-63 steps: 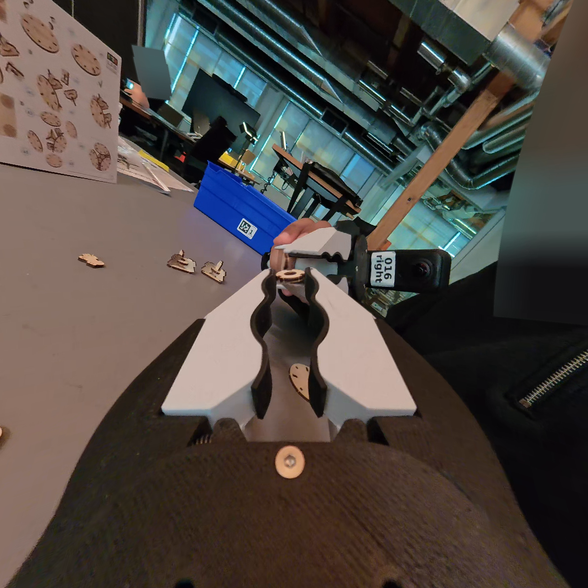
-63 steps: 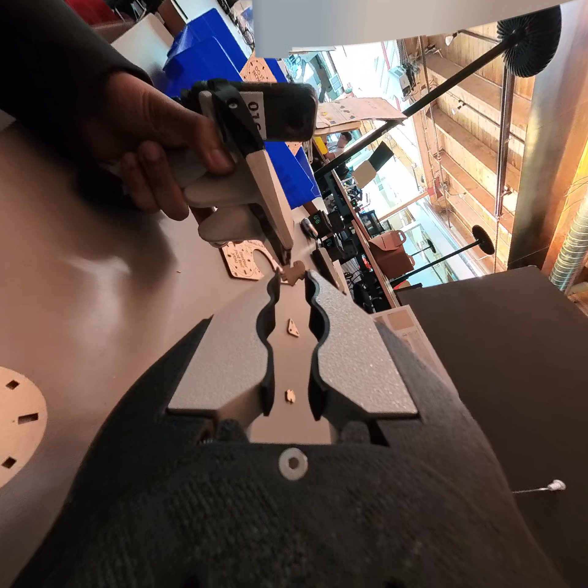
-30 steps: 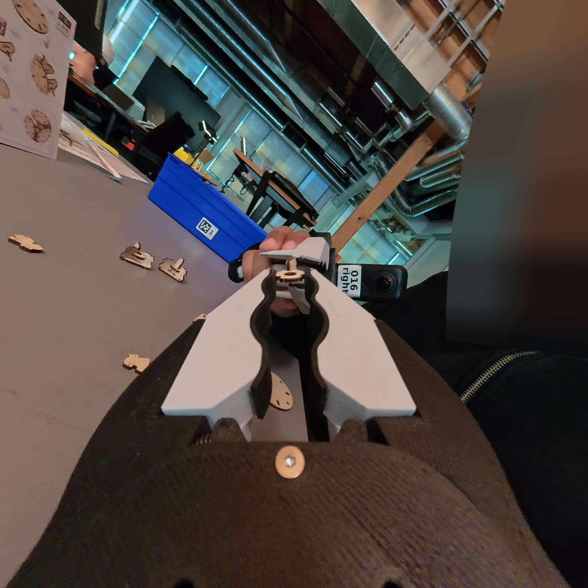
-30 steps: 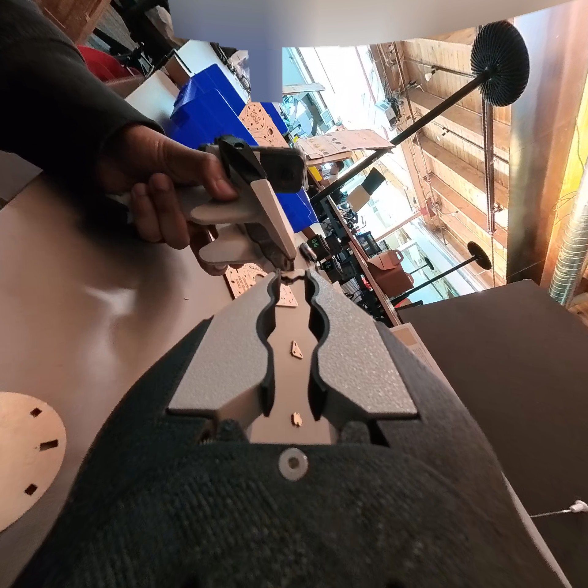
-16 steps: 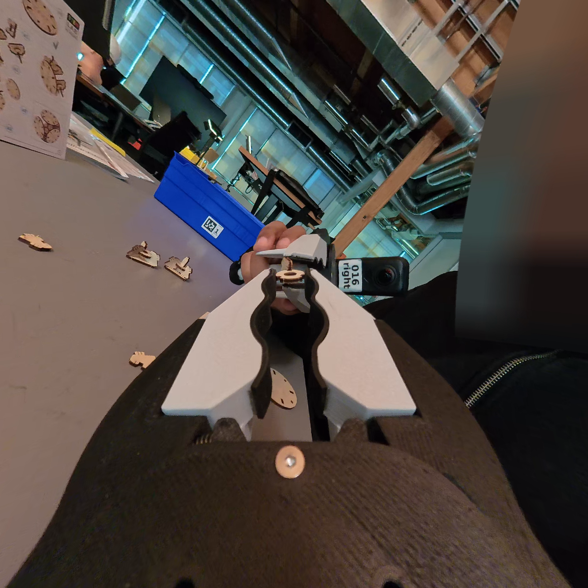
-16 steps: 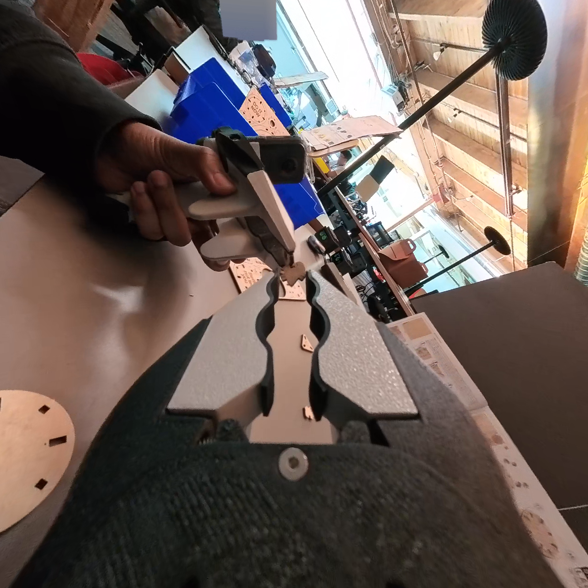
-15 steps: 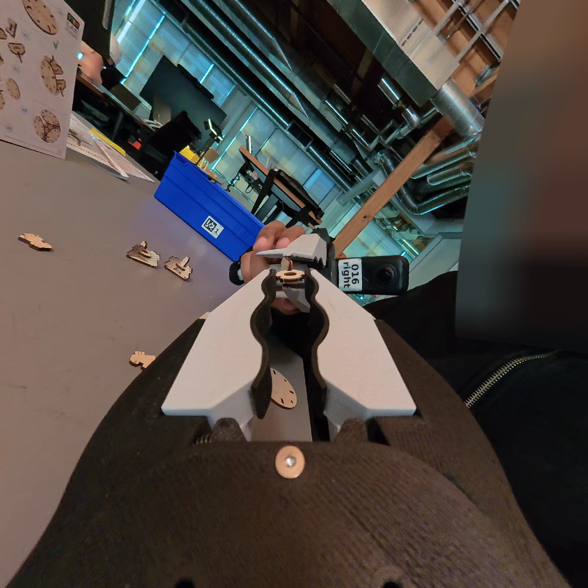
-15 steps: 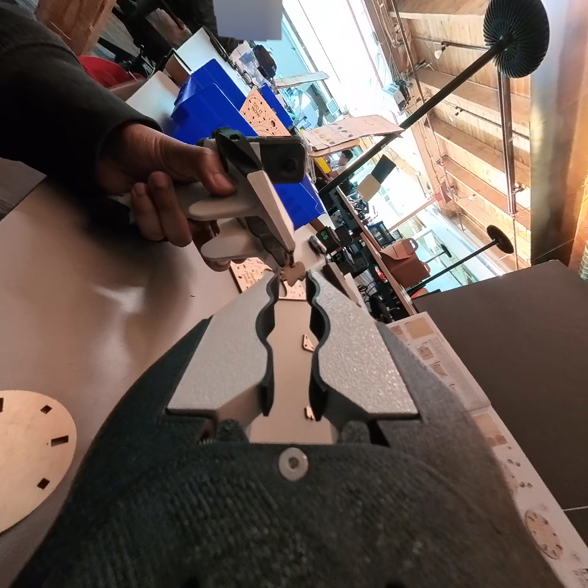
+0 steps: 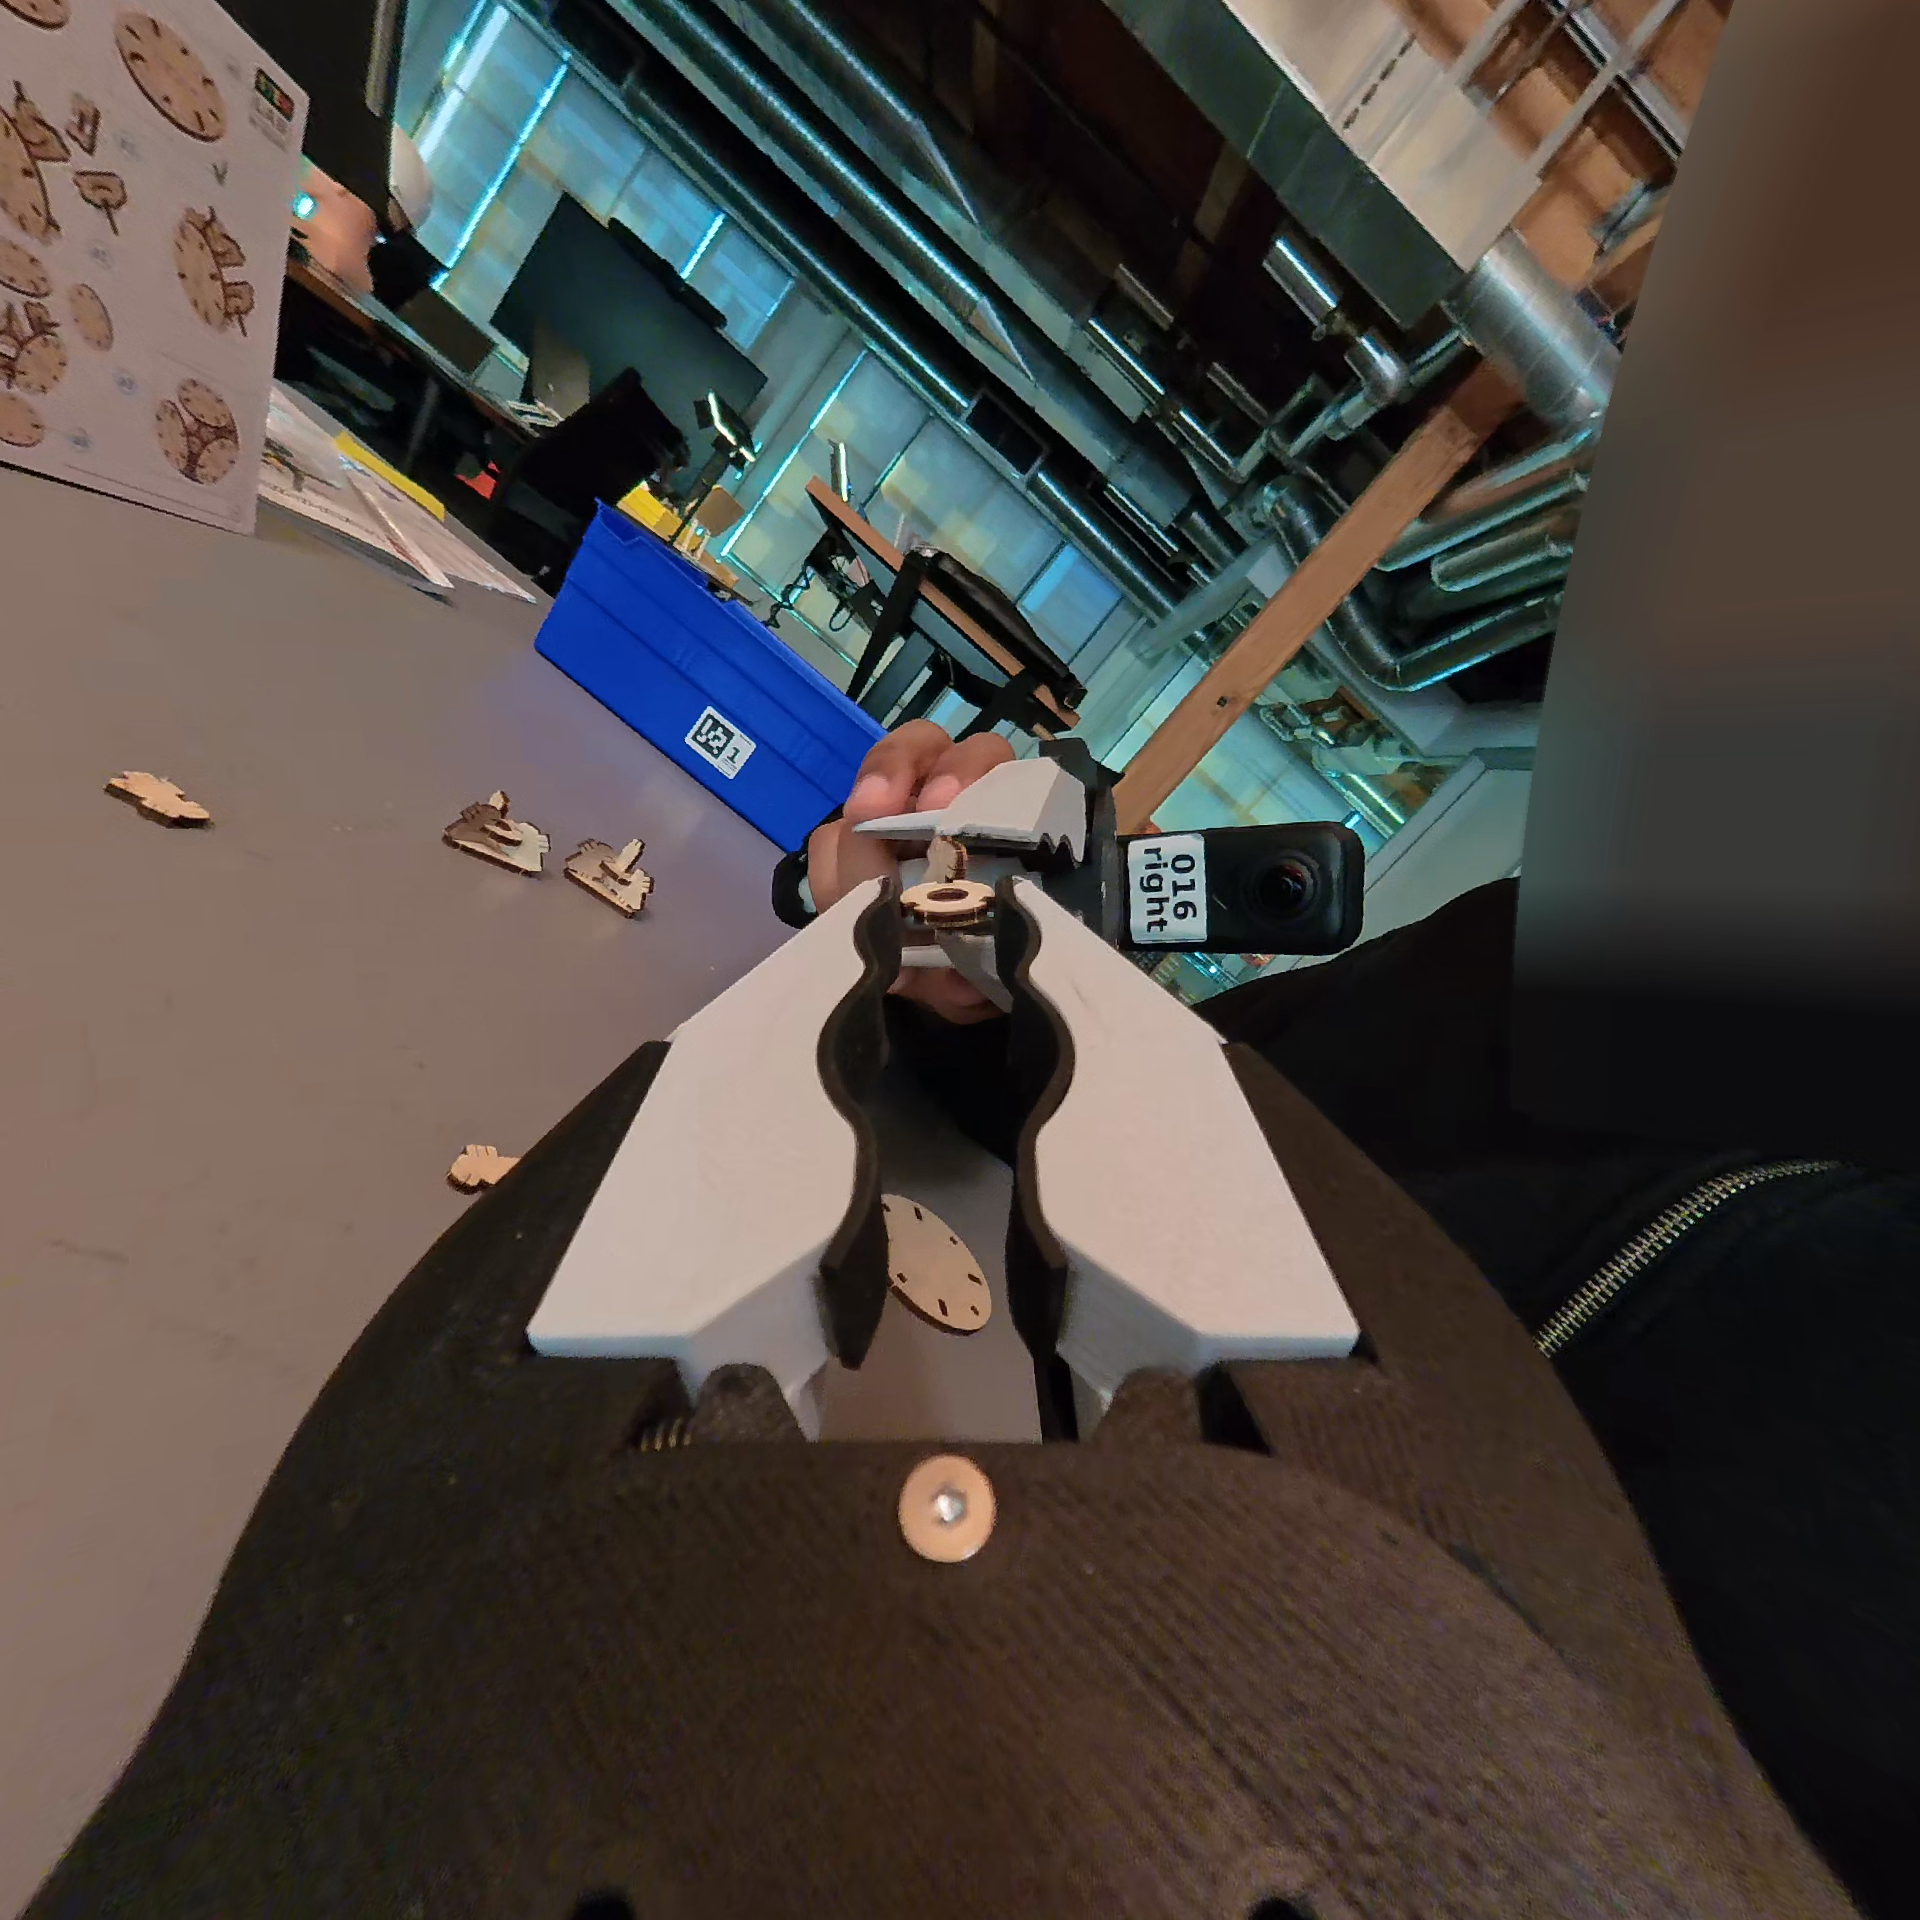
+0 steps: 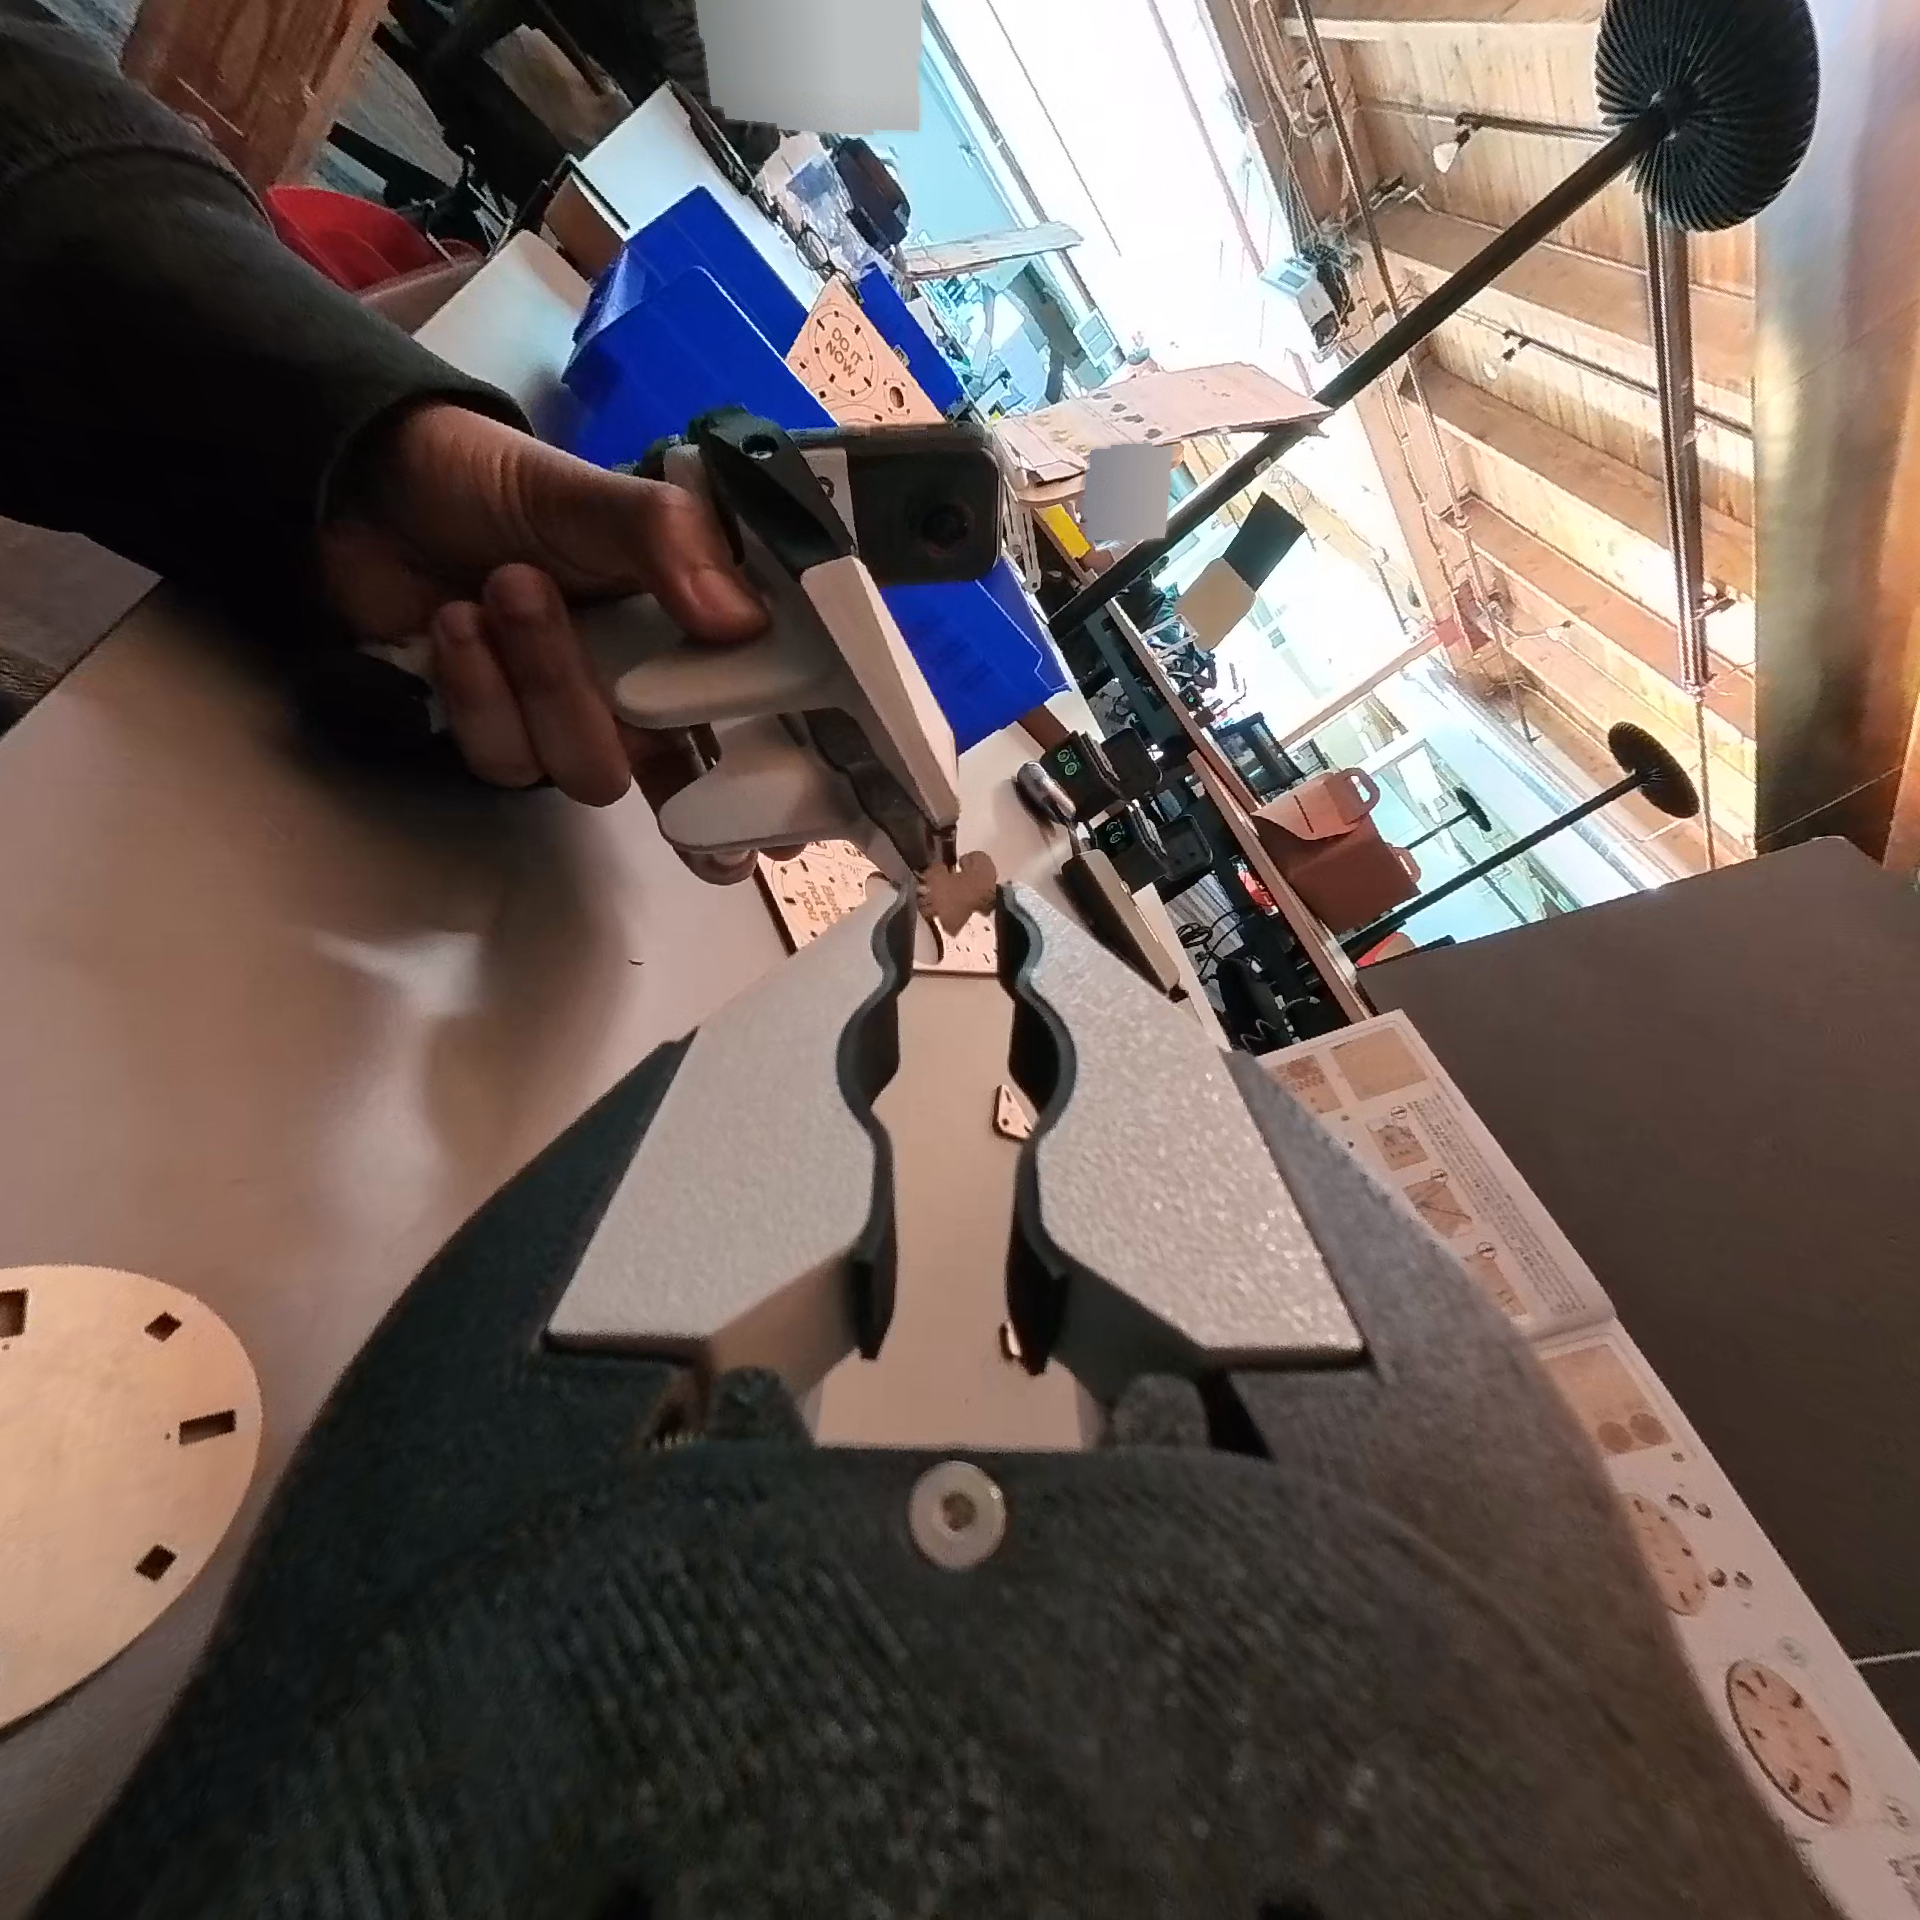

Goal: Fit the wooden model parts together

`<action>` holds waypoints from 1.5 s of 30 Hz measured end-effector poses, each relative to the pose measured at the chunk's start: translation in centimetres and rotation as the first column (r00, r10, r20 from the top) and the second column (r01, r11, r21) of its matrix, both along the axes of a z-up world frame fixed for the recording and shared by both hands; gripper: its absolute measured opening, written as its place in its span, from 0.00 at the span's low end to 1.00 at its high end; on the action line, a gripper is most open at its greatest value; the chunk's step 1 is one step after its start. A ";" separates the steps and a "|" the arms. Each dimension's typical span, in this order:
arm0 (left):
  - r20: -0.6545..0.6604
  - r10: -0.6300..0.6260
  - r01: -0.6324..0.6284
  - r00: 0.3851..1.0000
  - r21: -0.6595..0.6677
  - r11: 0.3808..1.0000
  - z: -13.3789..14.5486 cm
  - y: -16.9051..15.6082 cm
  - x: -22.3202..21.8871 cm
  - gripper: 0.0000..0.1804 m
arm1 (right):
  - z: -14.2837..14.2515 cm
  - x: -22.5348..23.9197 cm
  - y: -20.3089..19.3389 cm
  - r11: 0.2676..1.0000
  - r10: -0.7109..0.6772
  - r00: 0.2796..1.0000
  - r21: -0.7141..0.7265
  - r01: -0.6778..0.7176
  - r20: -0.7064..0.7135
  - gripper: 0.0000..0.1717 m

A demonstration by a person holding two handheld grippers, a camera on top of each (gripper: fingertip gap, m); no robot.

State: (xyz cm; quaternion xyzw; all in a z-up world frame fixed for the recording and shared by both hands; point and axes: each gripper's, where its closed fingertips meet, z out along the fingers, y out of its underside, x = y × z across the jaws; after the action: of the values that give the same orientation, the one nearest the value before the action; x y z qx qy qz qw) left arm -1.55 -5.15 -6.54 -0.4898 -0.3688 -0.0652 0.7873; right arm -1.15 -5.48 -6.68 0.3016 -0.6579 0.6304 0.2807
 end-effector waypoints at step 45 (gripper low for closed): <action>-0.019 0.091 -0.092 0.996 -0.091 0.992 -0.6 -0.2 -0.7 0.08 | -0.5 -0.6 -0.2 0.997 -0.072 0.991 0.024 0.075 -0.113 0.07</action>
State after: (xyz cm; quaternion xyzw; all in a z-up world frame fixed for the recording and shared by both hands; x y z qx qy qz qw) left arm -2.22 -5.37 -7.09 -0.5086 -0.3876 -0.0084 0.7688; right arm -1.71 -5.69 -7.21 0.3160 -0.6606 0.5924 0.3358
